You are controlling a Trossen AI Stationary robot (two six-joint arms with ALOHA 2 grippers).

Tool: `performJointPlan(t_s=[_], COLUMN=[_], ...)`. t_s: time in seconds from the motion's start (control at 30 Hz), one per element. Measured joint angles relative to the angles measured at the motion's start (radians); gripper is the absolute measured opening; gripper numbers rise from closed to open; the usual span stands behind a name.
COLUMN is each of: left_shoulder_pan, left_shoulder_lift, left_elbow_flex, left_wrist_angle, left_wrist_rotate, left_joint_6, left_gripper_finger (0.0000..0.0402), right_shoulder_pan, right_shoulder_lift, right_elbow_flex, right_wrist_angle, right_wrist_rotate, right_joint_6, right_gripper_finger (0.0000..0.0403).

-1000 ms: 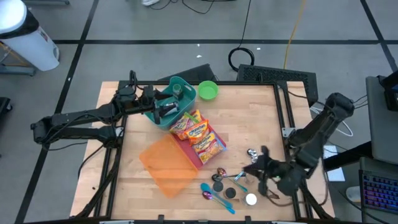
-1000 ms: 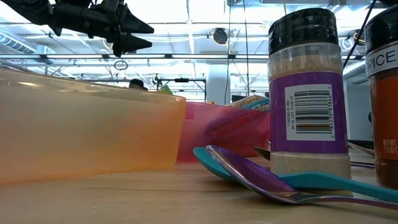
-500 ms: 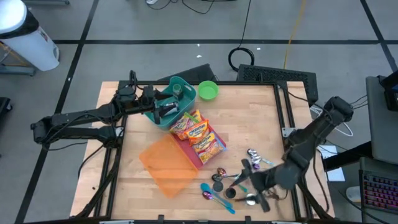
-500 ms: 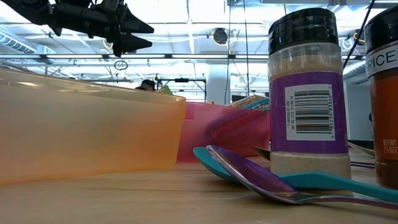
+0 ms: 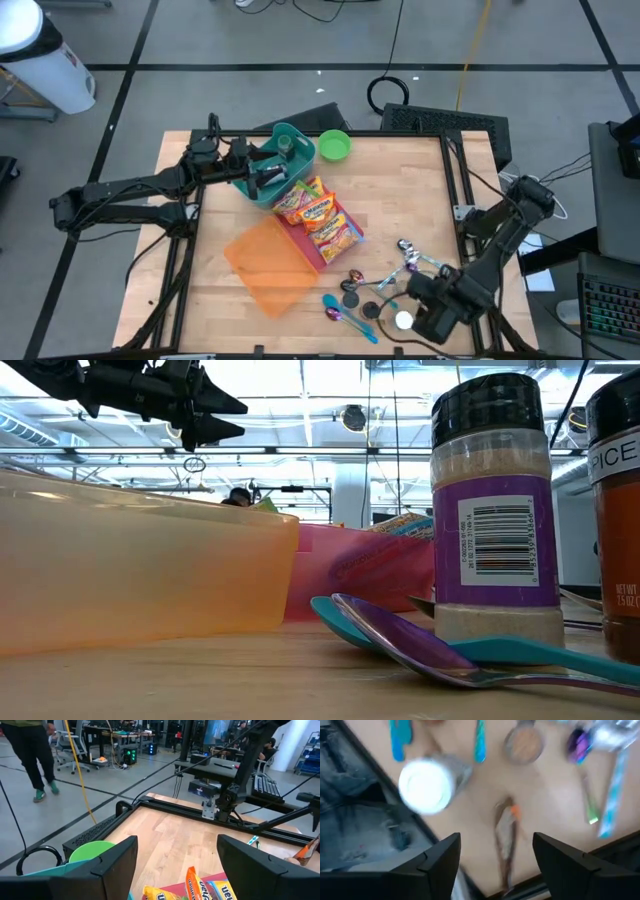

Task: Pick & Place Food Item
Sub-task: Put the orange seasoning pack into the green bin

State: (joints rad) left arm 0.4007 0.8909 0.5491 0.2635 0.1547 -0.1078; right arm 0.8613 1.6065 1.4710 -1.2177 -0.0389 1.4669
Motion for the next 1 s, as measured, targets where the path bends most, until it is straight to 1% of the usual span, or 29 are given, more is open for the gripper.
performJointPlan(t_s=[0.1, 0.17, 0.3, 0.4, 0.5, 0.6, 0.67, 0.7, 0.73, 0.83, 1.0], left_shoulder_pan=[0.000, 0.000, 0.000, 0.000, 0.000, 0.000, 0.000, 0.000, 0.000, 0.000, 0.000], left_shoulder_lift=[0.000, 0.000, 0.000, 0.000, 0.000, 0.000, 0.000, 0.000, 0.000, 0.000, 0.000], left_elbow_flex=[0.000, 0.000, 0.000, 0.000, 0.000, 0.000, 0.000, 0.000, 0.000, 0.000, 0.000], left_wrist_angle=[0.001, 0.001, 0.001, 0.001, 0.001, 0.000, 0.001, 0.001, 0.000, 0.001, 0.001], left_wrist_rotate=[0.000, 0.000, 0.000, 0.000, 0.000, 0.000, 0.000, 0.000, 0.000, 0.000, 0.000], left_joint_6=[0.000, -0.001, -0.002, -0.003, -0.006, -0.006, -0.006, -0.006, -0.006, -0.006, -0.005], left_gripper_finger=[0.0280, 0.0284, 0.0289, 0.0286, 0.0279, 0.0272, 0.0271, 0.0272, 0.0273, 0.0279, 0.0281], right_shoulder_pan=[0.034, 0.045, 0.065, 0.066, 0.062, 0.061, 0.061, 0.062, 0.062, 0.060, 0.049], right_shoulder_lift=[-0.010, -0.012, -0.011, -0.011, -0.011, -0.011, -0.011, -0.011, -0.011, -0.011, -0.024], right_elbow_flex=[-0.044, -0.072, -0.137, -0.173, -0.205, -0.238, -0.255, -0.260, -0.262, -0.260, -0.206], right_wrist_angle=[0.047, 0.042, 0.055, 0.067, 0.125, 0.195, 0.226, 0.234, 0.235, 0.212, 0.090], right_wrist_rotate=[-0.016, -0.016, -0.018, -0.019, -0.047, -0.089, -0.098, -0.098, -0.098, -0.097, -0.090], right_joint_6=[0.062, 0.083, 0.083, 0.061, 0.036, 0.007, -0.011, -0.020, -0.024, -0.017, -0.015], right_gripper_finger=[0.0235, 0.0231, 0.0218, 0.0200, 0.0159, 0.0092, 0.0037, 0.0019, 0.0012, 0.0005, 0.0001])
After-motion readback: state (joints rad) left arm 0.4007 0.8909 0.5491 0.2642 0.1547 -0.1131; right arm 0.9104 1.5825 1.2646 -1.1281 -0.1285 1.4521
